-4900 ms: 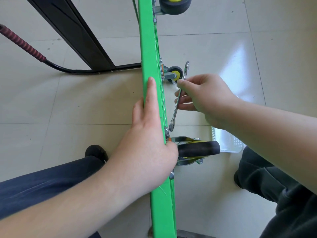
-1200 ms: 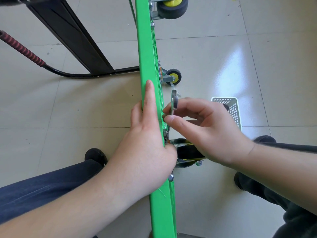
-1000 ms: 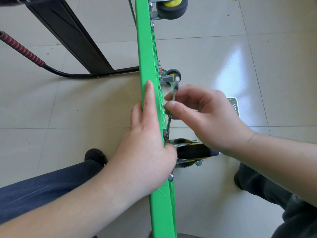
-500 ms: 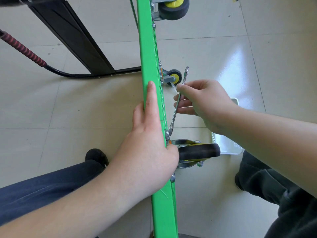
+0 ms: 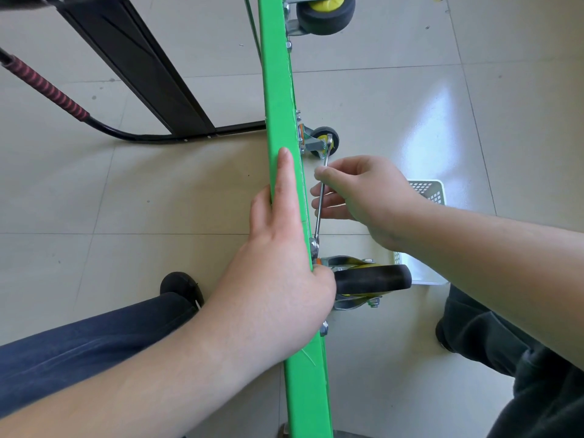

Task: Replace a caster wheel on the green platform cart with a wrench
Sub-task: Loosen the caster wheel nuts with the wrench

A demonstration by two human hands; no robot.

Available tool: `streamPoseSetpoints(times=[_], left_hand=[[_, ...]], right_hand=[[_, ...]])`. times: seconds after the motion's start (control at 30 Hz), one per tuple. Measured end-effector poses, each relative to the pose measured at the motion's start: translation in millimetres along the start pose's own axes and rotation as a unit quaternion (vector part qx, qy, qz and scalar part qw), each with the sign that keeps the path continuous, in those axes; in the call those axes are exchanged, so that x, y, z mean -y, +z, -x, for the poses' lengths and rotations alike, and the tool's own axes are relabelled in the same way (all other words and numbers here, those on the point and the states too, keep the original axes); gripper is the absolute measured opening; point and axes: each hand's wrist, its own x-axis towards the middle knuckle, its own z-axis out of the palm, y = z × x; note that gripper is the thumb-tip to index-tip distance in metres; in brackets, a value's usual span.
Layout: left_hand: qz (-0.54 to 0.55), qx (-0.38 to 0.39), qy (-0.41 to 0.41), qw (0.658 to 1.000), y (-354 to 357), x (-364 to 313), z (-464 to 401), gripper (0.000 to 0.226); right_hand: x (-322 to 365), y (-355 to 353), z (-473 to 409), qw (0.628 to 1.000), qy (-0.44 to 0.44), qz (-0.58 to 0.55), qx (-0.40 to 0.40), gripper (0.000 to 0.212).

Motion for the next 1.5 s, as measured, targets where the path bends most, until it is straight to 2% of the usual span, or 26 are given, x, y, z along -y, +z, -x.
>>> streamPoseSetpoints(times=[0.37, 0.57, 0.7, 0.8, 1.0, 1.1, 1.3, 1.4, 1.5], left_hand=[[0.002, -0.005, -0.007, 1.000, 0.2, -0.9, 0.2, 0.119], [0.010, -0.006, -0.008, 1.000, 0.0, -0.8, -0.3, 0.121], [0.022, -0.005, -0.004, 1.000, 0.0, -0.8, 0.0, 0.119], [0.018, -0.008, -0.001, 1.000, 0.4, 0.3, 0.1, 0.119], [0.014, -0.003, -0.007, 1.000, -0.1, -0.7, 0.4, 0.119], [0.013, -0.005, -0.005, 1.000, -0.2, -0.9, -0.1, 0.120], [0.025, -0.005, 0.001, 1.000, 1.1, 0.0, -0.7, 0.119], [0.025, -0.003, 0.001, 1.000, 0.8, -0.2, -0.5, 0.118], [0.023, -0.002, -0.001, 1.000, 0.3, -0.6, -0.5, 0.119]], right_hand=[[4.3, -5.3, 25.9, 0.993, -0.107, 0.033, 0.030, 0.013], [-9.1, -10.2, 53.9, 0.971, -0.216, 0.086, 0.049, 0.023], [-15.3, -16.0, 67.4, 0.958, -0.260, 0.101, 0.073, 0.014], [-17.9, -19.2, 70.8, 0.951, -0.275, 0.110, 0.092, 0.017], [-5.0, -16.4, 59.4, 0.952, -0.275, 0.116, 0.069, 0.017], [9.4, -15.2, 48.1, 0.956, -0.274, 0.094, 0.046, 0.008], [23.4, -15.8, 21.0, 0.989, -0.141, -0.009, -0.029, 0.012], [16.4, -14.9, 8.3, 0.996, -0.063, -0.029, -0.051, 0.015], [10.0, -14.3, -0.8, 0.998, -0.024, -0.016, -0.057, 0.022]])
